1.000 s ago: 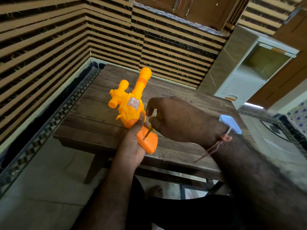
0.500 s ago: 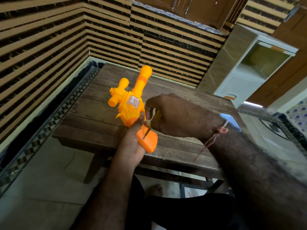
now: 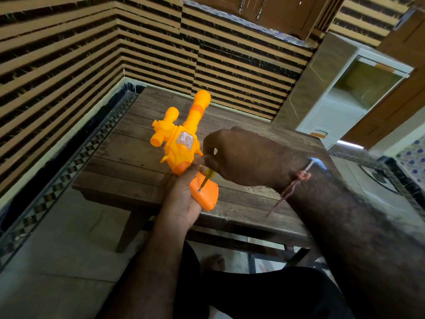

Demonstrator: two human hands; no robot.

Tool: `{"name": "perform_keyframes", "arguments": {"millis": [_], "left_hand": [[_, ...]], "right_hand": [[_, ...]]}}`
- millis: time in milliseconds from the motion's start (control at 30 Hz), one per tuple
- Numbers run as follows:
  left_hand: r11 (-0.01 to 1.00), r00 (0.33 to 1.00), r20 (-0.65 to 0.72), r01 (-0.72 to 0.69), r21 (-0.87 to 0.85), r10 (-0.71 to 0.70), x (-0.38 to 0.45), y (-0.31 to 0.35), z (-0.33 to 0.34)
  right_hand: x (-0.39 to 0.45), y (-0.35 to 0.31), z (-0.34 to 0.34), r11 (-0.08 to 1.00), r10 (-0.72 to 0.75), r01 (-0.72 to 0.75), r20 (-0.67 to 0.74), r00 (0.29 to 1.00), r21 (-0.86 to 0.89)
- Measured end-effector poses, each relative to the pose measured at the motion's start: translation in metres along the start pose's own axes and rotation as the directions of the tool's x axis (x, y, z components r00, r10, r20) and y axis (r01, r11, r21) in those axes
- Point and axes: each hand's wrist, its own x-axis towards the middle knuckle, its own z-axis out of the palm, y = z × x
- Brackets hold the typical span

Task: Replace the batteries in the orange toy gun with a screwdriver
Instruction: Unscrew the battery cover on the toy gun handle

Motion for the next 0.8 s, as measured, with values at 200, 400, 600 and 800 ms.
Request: {"name": "perform_keyframes", "arguments": {"millis": [200,400,600,800], "left_hand": [[0.999,0.998,-0.062,0.017,-0.044,-0.02,-0.001,0.0,-0.002],[0.999,0.998,-0.062,0.009,-0.037,-0.011,0.0,0.001,-0.002],[0.999,1.0,-0.017,-0.01,-0.052,0.009,0.002,0.0,-0.001],[1.0,1.0,0.005,0.014,-0.022,-0.014,0.001,0.002,0.001]], "right_hand": [[-0.002,0.0,-0.002,0.999,-0.039,0.037,0.048,0.998,0.034],[-0.001,0.003,0.002,1.0,-0.002,0.002,-0.021,1.0,-0.013],[-0.001,0.001,-0.003,0.994,-0.038,0.038,-0.004,0.999,0.099],[0.004,0.0,0.006,0.999,-0.005,0.008,-0.073,0.997,0.041]]}}
